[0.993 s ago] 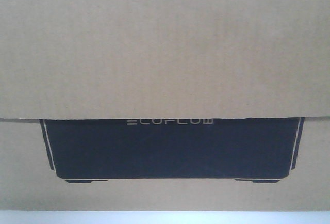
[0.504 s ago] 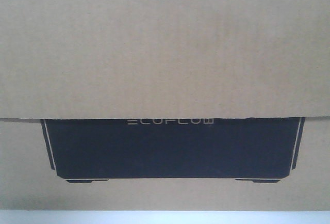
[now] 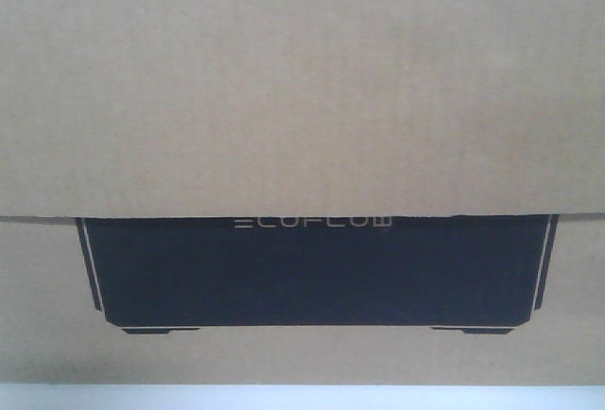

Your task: Grab box from left shelf to table start

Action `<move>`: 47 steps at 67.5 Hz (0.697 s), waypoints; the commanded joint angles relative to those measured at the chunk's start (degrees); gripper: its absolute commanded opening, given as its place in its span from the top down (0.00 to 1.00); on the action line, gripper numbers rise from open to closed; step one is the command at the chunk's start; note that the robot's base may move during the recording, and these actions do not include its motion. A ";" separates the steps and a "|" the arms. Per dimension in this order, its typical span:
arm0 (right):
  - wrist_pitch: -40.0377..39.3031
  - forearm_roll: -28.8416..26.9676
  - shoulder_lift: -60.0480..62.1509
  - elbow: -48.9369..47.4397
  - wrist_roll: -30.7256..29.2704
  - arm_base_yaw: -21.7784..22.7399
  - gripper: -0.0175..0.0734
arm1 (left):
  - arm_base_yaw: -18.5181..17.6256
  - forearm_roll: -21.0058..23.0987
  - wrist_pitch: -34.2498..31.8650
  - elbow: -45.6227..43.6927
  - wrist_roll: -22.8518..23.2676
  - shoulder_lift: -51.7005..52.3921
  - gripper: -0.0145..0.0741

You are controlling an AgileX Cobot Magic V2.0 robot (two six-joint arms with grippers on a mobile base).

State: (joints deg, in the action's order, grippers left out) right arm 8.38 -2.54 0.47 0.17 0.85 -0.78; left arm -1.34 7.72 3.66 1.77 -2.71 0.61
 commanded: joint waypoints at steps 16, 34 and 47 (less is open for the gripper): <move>-7.83 0.97 0.70 1.75 0.02 -0.86 0.74 | -0.06 0.14 -5.15 -0.24 -0.21 0.88 0.94; -7.90 0.97 0.70 1.75 0.02 -0.86 0.74 | -0.06 0.14 -5.15 -0.24 -0.21 0.88 0.94; -7.90 0.97 0.70 1.75 0.02 -0.86 0.74 | -0.06 0.14 -5.15 -0.24 -0.21 0.88 0.94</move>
State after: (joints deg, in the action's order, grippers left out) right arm 6.07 -2.23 0.56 1.67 0.85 -1.63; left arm -1.34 7.72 3.66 1.77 -2.71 0.61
